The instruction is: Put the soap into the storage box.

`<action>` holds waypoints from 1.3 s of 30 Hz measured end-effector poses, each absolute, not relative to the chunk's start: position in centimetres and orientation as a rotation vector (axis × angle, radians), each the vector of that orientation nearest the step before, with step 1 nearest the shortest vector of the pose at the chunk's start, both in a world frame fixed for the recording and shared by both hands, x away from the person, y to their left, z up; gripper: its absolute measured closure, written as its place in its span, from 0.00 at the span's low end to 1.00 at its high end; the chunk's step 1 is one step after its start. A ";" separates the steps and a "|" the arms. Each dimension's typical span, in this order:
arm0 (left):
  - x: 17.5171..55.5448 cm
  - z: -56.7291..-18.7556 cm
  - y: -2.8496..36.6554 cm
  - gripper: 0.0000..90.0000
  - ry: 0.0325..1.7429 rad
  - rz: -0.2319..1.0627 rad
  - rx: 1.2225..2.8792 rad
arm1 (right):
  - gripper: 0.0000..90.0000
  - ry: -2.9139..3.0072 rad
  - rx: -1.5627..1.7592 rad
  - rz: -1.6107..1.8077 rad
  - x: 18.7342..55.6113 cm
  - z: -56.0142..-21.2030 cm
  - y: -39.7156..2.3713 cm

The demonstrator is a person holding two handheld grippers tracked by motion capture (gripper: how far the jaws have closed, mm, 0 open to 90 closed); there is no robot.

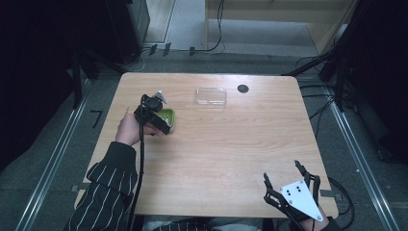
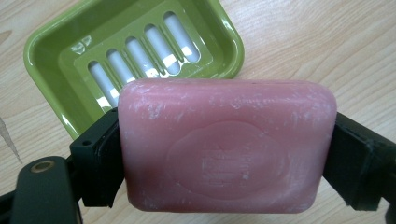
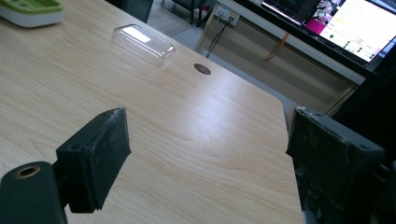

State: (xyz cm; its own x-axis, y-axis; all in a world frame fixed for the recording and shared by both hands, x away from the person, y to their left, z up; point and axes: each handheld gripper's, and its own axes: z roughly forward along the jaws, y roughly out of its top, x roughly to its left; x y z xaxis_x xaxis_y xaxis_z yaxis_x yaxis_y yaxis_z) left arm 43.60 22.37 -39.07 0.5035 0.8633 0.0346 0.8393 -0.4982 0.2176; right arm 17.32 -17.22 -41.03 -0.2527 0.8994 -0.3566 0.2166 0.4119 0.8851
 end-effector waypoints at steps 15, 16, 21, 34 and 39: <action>45.4 -39.0 22.6 0.15 1.494 0.172 2.565 | 0.14 1.719 0.981 0.907 17.3 -41.0 -17.3; 45.5 -39.0 22.7 0.15 1.498 0.166 2.561 | 0.14 1.719 0.981 0.906 17.3 -41.0 -17.3; 45.8 -39.0 22.9 0.15 1.510 0.168 2.558 | 0.14 1.718 0.980 0.906 17.3 -41.0 -17.3; 46.6 -39.2 23.1 0.15 1.528 0.153 2.545 | 0.14 1.720 0.980 0.905 17.3 -41.0 -17.2; 47.0 -39.1 22.9 0.15 1.546 0.147 2.530 | 0.14 1.721 0.979 0.903 17.3 -41.0 -17.2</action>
State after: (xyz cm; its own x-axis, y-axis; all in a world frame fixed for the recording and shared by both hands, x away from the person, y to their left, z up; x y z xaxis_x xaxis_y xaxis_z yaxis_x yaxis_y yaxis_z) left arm 47.04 22.92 -39.14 0.4570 0.8895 -0.0061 0.8724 -0.4469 0.1981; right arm 17.33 -17.20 -41.03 -0.2517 0.8995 -0.3571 0.2173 0.4121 0.8849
